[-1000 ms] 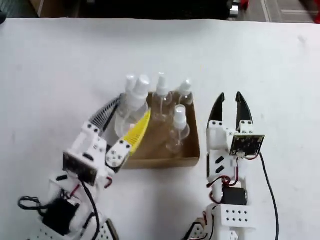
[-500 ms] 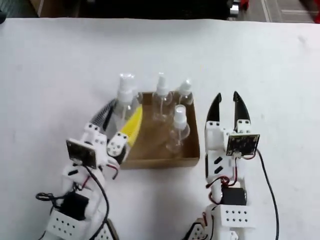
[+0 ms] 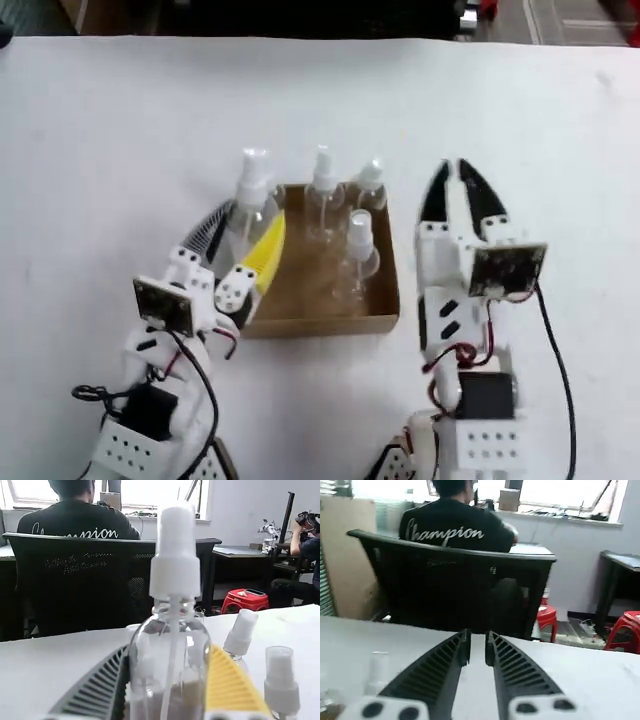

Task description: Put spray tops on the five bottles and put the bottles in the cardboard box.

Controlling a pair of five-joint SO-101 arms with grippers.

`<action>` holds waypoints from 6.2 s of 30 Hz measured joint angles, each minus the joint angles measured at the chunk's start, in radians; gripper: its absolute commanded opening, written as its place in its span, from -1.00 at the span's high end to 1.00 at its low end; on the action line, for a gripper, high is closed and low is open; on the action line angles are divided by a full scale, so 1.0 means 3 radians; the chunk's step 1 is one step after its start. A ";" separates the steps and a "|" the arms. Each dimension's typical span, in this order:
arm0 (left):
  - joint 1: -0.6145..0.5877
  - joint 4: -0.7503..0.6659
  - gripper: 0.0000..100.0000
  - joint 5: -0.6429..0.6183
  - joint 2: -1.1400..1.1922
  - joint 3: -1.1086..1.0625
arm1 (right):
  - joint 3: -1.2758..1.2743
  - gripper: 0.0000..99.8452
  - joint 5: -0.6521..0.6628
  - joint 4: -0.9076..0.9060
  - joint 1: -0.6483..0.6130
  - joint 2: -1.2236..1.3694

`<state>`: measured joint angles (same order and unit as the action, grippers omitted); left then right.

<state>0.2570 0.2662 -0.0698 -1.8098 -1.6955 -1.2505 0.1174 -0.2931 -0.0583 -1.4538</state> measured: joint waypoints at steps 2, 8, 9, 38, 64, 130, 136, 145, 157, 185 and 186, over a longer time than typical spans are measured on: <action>0.0000 0.0000 0.95 0.0000 0.0000 0.0000 | 0.0588 0.87 0.0066 -0.0706 -0.0276 0.0087; 0.0123 0.0000 0.95 0.0199 0.0000 0.0000 | 0.1867 0.73 0.0501 -0.2148 -0.1320 0.0650; 0.0148 0.0000 0.95 0.0225 0.0000 0.0000 | 0.1949 0.67 0.0501 -0.2271 -0.1447 0.0767; 0.0169 0.0000 0.95 0.0276 0.0000 0.0000 | 0.2348 0.56 -0.0087 -0.1974 -0.2312 0.2092; 0.0164 0.0010 0.95 0.0266 0.0005 0.0000 | 0.2189 0.97 -0.0235 -0.1836 -0.2133 0.2061; 0.0031 0.2690 0.61 0.0869 -0.0041 0.1724 | 0.1565 0.97 -0.0031 -0.1069 -0.1754 0.2123; -0.1059 0.2772 0.81 0.0266 -0.0072 0.2138 | 0.1366 0.97 -0.0031 -0.1064 -0.1759 0.2123; -0.1724 0.1821 0.83 -0.0353 -0.0041 0.1463 | 0.0854 0.97 0.0338 -0.0338 -0.1821 0.2123; -0.1739 0.1642 0.83 -0.0389 -0.0041 0.1314 | 0.0634 0.97 0.0639 0.0164 -0.2015 0.2123; -0.1662 0.1427 0.83 -0.0389 -0.0026 0.1187 | -0.1105 0.97 0.1304 0.1504 -0.2204 0.0650; -0.1662 0.1427 0.83 -0.0389 -0.0026 0.1187 | -0.1105 0.97 0.1304 0.1504 -0.2204 0.0650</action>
<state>-0.2417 0.6943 -0.1864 -1.8174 -1.3395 -1.5819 0.5086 0.1580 -0.7196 -1.2589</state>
